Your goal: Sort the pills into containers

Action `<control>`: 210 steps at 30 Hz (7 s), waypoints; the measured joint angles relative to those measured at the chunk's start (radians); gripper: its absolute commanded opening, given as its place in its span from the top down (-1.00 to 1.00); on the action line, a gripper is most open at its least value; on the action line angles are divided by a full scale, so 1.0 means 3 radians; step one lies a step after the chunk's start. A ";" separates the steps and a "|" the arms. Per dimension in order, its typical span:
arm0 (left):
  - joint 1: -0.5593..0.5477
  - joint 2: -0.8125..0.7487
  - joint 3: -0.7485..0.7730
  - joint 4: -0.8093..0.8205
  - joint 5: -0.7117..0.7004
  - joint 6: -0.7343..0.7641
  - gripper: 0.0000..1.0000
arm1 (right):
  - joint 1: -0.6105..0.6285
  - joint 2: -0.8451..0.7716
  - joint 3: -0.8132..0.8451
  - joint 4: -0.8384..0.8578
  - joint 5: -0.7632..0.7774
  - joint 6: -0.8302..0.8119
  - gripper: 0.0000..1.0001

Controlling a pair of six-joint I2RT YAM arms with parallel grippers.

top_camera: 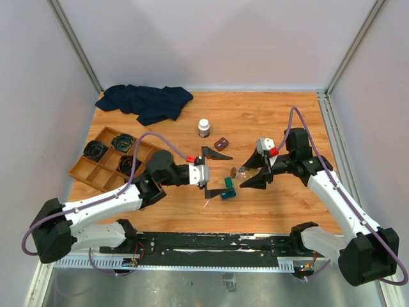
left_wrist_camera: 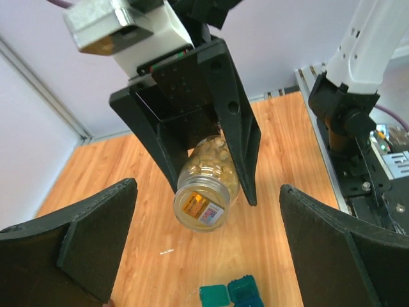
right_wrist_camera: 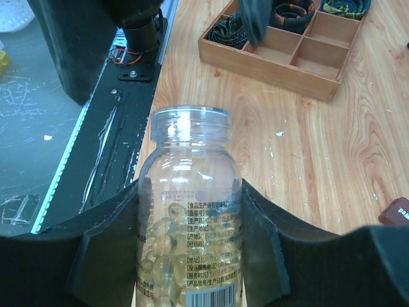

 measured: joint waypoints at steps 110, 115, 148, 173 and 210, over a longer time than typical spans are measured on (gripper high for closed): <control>0.0074 0.0718 0.0495 -0.0446 0.0201 0.0118 0.49 | -0.0156 -0.0029 0.0008 -0.0220 0.0061 -0.0089 0.99; 0.0079 0.0720 0.0495 -0.0423 0.0239 -0.0056 0.99 | -0.0156 -0.0031 0.0008 -0.0244 0.0043 -0.0090 0.99; -0.0153 0.0296 0.0186 -0.0251 -0.1279 -0.3073 -0.77 | -0.0207 -0.0041 0.0070 -0.0304 0.0090 -0.0097 0.99; -0.0088 0.0342 0.0191 -0.0195 -0.0318 0.0221 -0.55 | -0.0207 -0.0042 0.0070 -0.0305 -0.0004 -0.0114 0.99; 0.0015 0.0682 0.0408 -0.0207 0.0060 -0.0120 0.67 | -0.0207 -0.0042 0.0070 -0.0308 -0.0047 -0.0123 0.99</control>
